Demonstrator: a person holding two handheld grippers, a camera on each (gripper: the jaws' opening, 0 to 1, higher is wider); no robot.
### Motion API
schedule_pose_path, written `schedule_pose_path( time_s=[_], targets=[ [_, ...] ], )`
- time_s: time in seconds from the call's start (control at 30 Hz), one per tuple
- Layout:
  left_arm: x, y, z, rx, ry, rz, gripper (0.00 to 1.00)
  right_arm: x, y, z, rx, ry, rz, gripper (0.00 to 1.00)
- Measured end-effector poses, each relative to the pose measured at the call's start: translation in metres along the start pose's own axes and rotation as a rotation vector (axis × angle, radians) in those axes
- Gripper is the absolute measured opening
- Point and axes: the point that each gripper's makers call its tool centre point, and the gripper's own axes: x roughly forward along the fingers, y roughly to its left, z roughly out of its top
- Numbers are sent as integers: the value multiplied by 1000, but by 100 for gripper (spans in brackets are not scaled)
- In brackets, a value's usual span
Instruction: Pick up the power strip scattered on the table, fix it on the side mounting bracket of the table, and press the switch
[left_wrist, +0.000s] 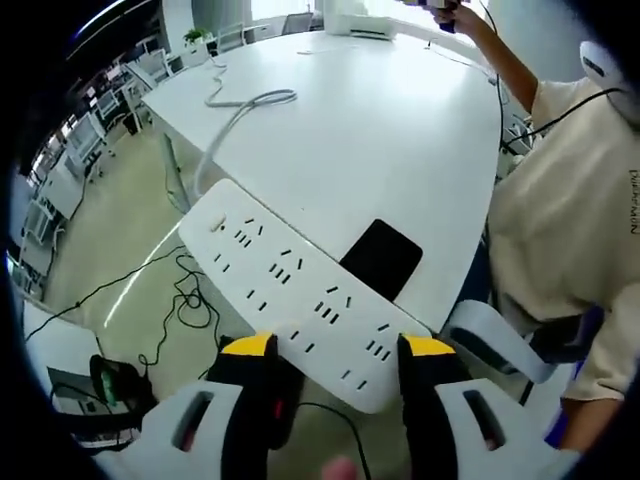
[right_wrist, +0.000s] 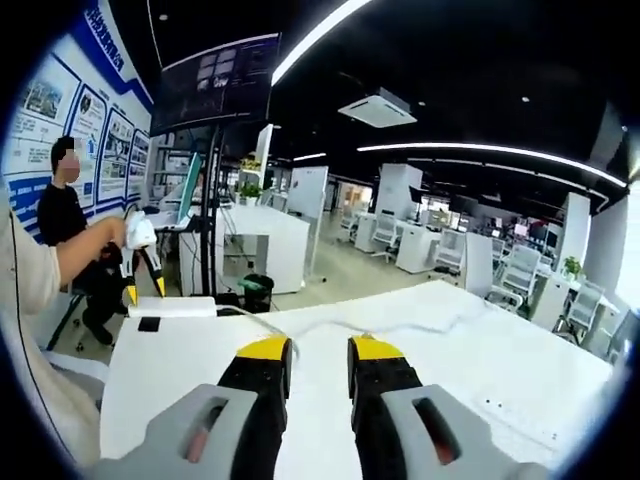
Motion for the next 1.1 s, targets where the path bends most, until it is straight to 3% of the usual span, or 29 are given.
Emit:
schedule_pose_path(
  time_s=[0.13,0.4,0.43,0.53,0.73,0.87,0.97,1.03,1.1],
  targets=[
    [-2,0,2,10,-21,13,58,-12,-5,-4,15,-9,-25,20],
    [-15,3,32,32,-179,54,62,-35,-9,-16,36,-17,-56,22],
    [-20,5,43,41,-222,85,62,-39,-11,-18,43,-19,-62,22],
    [-29,12,56,68,-257,168,60,-46,-11,-23,57,-24,-79,23],
    [-53,11,96,105,-400,269,61,-58,-11,-28,62,-28,-113,26],
    [-69,14,121,-2,-503,308,64,-73,-13,-22,69,-62,-150,27],
    [-84,19,139,-39,-598,366,64,-81,-13,-20,67,-73,-157,32],
    [-98,28,151,-115,-690,410,65,-86,-13,-20,73,-78,-156,36],
    [-109,33,161,-106,-752,473,67,-88,-14,-21,62,-77,-164,39]
  ],
)
